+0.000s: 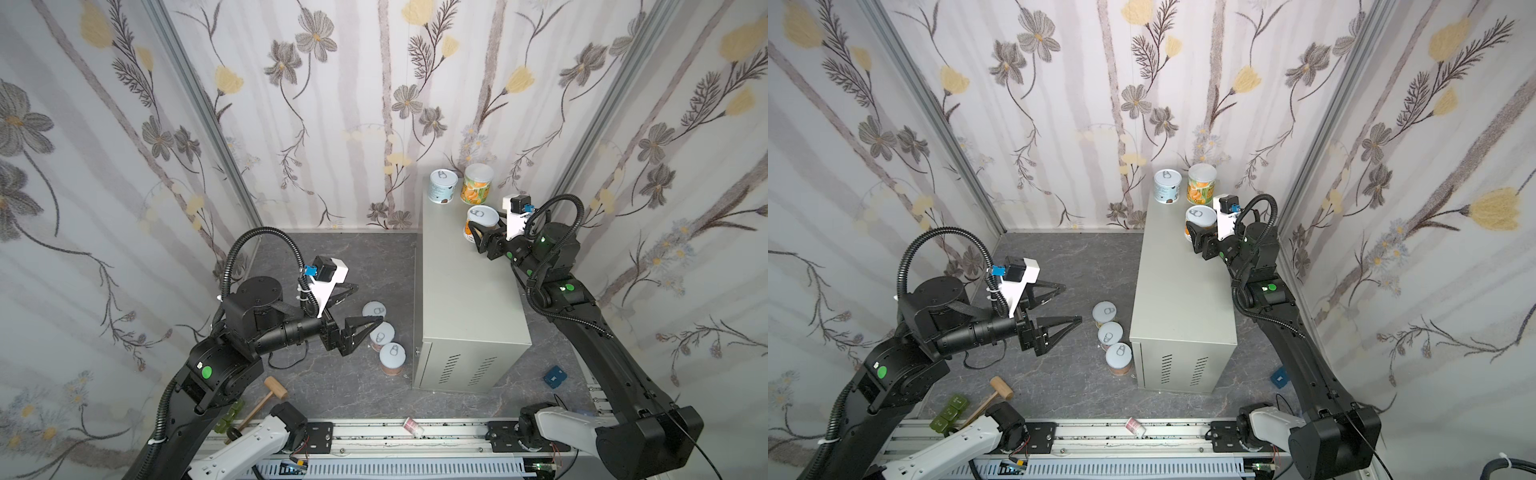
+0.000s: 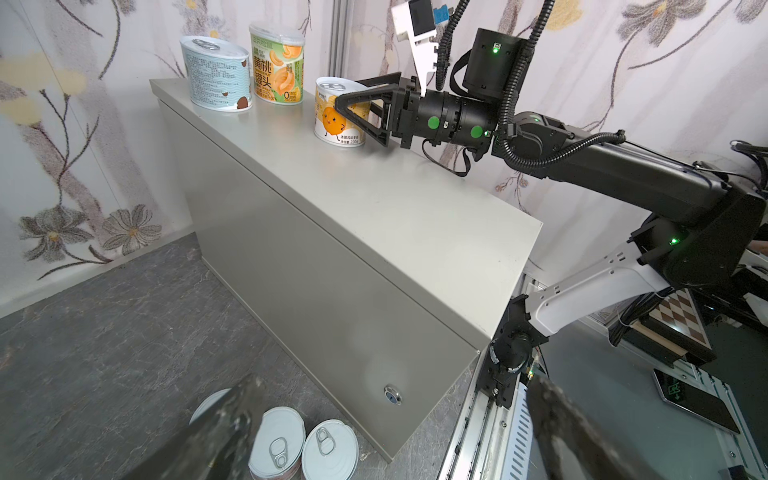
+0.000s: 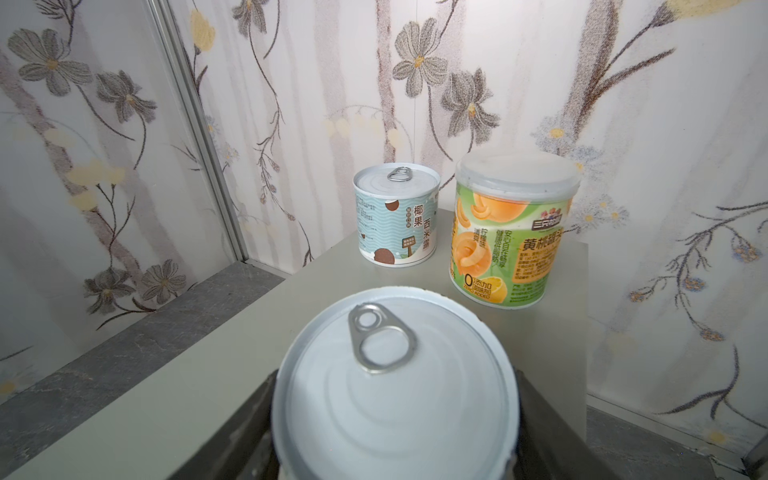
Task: Place and organize the canned foods onto the counter
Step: 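Lower the yellow-labelled can beside the tall can and open the right gripper, then raise the right gripper away from the placed can toward the cabinet edge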
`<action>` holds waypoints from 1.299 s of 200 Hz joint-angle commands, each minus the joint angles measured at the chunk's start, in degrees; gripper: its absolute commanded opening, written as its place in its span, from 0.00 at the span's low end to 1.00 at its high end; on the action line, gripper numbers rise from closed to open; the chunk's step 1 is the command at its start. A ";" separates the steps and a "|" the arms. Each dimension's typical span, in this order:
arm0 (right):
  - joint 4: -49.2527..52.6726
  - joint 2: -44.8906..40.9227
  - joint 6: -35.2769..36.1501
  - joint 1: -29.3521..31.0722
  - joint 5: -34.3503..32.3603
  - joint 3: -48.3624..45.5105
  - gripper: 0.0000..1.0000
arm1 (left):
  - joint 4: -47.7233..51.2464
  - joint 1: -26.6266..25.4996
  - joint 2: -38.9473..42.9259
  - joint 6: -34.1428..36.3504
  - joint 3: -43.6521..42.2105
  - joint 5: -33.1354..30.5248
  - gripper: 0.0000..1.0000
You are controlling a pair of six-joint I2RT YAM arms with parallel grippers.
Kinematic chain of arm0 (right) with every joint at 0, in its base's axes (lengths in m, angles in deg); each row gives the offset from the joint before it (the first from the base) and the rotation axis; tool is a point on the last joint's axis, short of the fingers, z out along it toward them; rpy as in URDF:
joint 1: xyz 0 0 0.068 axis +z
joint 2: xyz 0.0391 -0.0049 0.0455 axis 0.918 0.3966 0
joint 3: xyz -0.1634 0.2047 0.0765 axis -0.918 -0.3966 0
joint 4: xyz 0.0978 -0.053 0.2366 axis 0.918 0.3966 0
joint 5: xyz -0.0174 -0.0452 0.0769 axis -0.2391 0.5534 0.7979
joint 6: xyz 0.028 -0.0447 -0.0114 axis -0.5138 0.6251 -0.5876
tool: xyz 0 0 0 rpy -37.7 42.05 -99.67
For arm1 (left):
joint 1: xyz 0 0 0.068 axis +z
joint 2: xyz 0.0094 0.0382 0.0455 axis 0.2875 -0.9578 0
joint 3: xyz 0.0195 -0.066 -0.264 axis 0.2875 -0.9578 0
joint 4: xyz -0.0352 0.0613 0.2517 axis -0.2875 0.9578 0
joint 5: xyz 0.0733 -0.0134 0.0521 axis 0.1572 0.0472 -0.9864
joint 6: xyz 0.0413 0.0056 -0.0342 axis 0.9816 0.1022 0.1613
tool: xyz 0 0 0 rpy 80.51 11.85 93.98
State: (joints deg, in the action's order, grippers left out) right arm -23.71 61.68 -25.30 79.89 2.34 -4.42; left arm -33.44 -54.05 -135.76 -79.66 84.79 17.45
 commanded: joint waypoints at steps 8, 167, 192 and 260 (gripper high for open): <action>0.07 2.36 1.09 -0.90 -1.84 2.07 0.71 | -1.57 0.08 0.46 -0.31 0.38 -0.55 1.00; 1.13 7.89 1.50 -2.18 -0.24 9.67 0.88 | -0.98 0.08 0.17 -1.45 0.47 -2.92 1.00; 0.77 3.86 0.43 -2.26 -0.83 7.09 0.93 | -1.62 0.05 -0.45 -2.26 0.45 -2.41 1.00; 4.80 -2.05 -7.15 -7.17 -3.78 4.61 1.00 | -3.72 0.04 -2.58 -3.42 -0.36 -3.30 1.00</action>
State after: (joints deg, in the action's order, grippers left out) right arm -20.76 59.60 -28.36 74.60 0.42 0.08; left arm -34.03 -54.05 -138.03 -82.28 85.36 15.09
